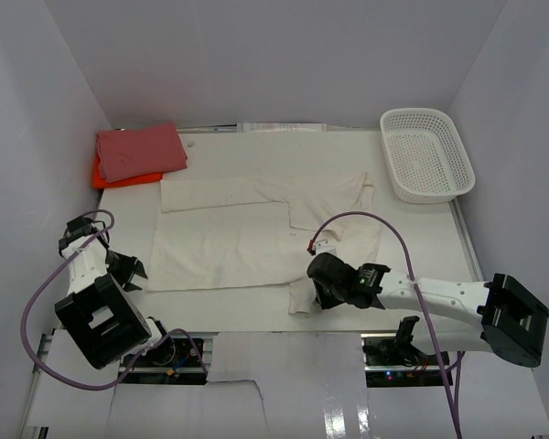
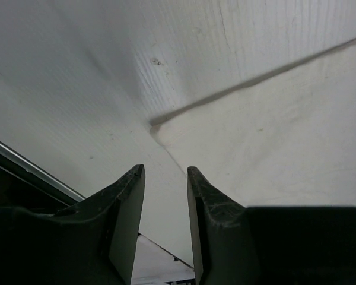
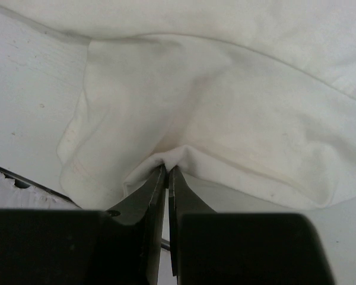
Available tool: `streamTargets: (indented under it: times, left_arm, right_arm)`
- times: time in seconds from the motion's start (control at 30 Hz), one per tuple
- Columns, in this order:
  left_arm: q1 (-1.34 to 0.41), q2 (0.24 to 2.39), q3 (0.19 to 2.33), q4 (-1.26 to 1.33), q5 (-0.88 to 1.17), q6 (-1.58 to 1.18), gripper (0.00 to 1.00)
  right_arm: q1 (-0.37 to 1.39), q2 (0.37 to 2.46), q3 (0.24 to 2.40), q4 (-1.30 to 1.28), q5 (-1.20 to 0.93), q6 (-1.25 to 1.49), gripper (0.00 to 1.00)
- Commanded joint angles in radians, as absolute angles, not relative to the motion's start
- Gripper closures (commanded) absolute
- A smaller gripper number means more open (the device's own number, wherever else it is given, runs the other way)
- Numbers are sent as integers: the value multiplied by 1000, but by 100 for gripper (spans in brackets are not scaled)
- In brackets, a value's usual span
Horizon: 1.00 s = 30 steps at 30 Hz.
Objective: Fold and stack the t-shirts
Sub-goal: Grap the side of the flattened tshirt closest away from the robot with both arms
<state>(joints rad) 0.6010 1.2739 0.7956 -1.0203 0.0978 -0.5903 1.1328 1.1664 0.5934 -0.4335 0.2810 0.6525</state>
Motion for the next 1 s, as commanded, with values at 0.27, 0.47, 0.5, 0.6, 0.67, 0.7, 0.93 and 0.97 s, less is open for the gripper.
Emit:
streamTargets:
  times: [0.27, 0.47, 0.5, 0.6, 0.67, 0.7, 0.93, 0.97]
  left_arm:
    - [607, 1241, 940, -1043, -86, -679, 44]
    - [583, 1298, 908, -1035, -52, -704, 44]
    - [563, 1301, 894, -1034, -46, -713, 44]
    - [523, 1296, 870, -1028, -41, -758, 44]
    - [509, 1298, 862, -1025, -40, -767, 44]
    - [496, 1305, 851, -1023, -37, -773, 44]
    - [417, 1359, 792, -988, -17, -842, 44]
    - [411, 1361, 782, -973, -12, -848, 44]
  right_arm:
    - [1054, 1206, 575, -249, 124, 496, 92]
    - [989, 1193, 563, -238, 81, 451, 92]
    - [983, 1192, 557, -232, 77, 448, 92]
    - [957, 1183, 548, -229, 49, 436, 92]
    - [948, 1177, 545, -230, 45, 434, 92]
    - [939, 1170, 540, -229, 37, 433, 92]
    - [908, 1152, 525, -224, 17, 426, 92]
    - [907, 1151, 525, -224, 15, 426, 92]
